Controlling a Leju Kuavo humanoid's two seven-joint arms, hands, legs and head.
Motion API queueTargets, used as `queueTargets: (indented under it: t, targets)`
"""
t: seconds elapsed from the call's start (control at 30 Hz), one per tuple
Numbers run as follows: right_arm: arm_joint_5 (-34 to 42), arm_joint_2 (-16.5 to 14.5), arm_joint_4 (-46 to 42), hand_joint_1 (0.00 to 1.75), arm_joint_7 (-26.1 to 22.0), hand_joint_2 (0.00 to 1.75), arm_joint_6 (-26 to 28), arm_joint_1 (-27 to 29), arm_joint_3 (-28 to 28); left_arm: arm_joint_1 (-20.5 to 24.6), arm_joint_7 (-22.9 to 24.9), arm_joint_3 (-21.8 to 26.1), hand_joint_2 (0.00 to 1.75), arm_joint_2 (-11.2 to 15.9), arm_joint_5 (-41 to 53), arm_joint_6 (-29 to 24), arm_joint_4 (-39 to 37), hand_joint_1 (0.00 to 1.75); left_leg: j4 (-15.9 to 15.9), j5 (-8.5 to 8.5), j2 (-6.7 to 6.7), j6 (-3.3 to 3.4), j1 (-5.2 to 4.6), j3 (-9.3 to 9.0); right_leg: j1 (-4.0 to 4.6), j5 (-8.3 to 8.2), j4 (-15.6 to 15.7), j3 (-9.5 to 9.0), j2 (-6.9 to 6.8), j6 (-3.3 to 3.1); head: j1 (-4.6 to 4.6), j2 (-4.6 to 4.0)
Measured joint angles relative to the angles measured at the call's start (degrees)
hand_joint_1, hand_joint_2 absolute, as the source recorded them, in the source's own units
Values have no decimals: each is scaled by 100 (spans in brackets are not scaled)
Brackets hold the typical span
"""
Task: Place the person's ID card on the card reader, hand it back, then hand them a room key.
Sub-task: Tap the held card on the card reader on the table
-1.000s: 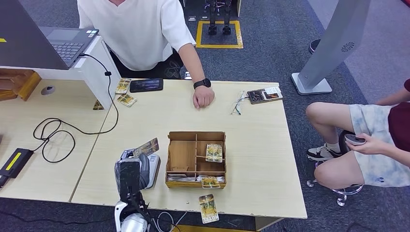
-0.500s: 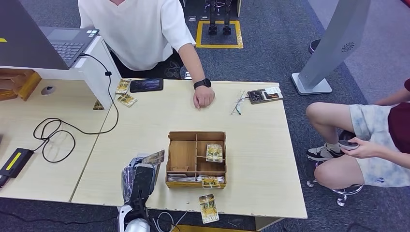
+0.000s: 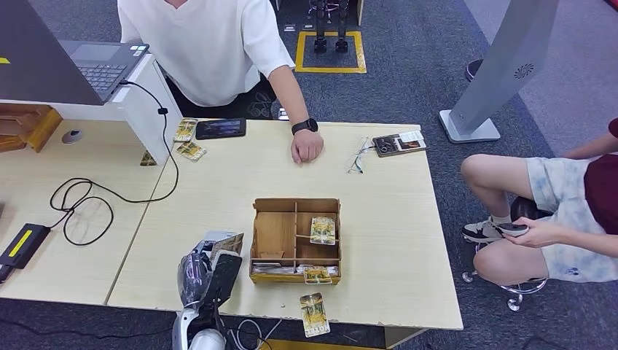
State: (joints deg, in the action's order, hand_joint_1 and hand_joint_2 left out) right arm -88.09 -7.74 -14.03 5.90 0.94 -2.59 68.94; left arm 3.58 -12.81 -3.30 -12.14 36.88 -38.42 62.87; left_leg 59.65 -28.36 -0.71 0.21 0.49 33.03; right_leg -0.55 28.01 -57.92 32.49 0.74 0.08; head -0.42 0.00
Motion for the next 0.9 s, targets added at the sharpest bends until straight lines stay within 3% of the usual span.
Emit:
queueTargets:
  t: [0.37, 0.7, 0.9]
  targets:
    - [-10, 14, 0, 0, -8, 175, -1, -1, 0, 279, -115, 640, 175, -106, 283, 0, -622, 175, 0, 0, 0, 0, 0, -6, 0, 0, 0, -6, -1, -1, 0, 0]
    - [-10, 28, 0, 0, -7, 175, -9, -5, 0, 482, -135, 881, 175, -154, 280, 0, -923, 175, -3, 0, -2, 0, 0, -23, 0, 0, -1, -27, -4, -1, 0, 0]
    - [-8, 34, 1, 0, -3, 175, -5, -7, 0, 640, -356, 977, 175, -163, -456, 0, -1111, 175, -5, 3, -9, -4, 0, -34, 0, 0, -2, -41, -10, -1, 0, 0]
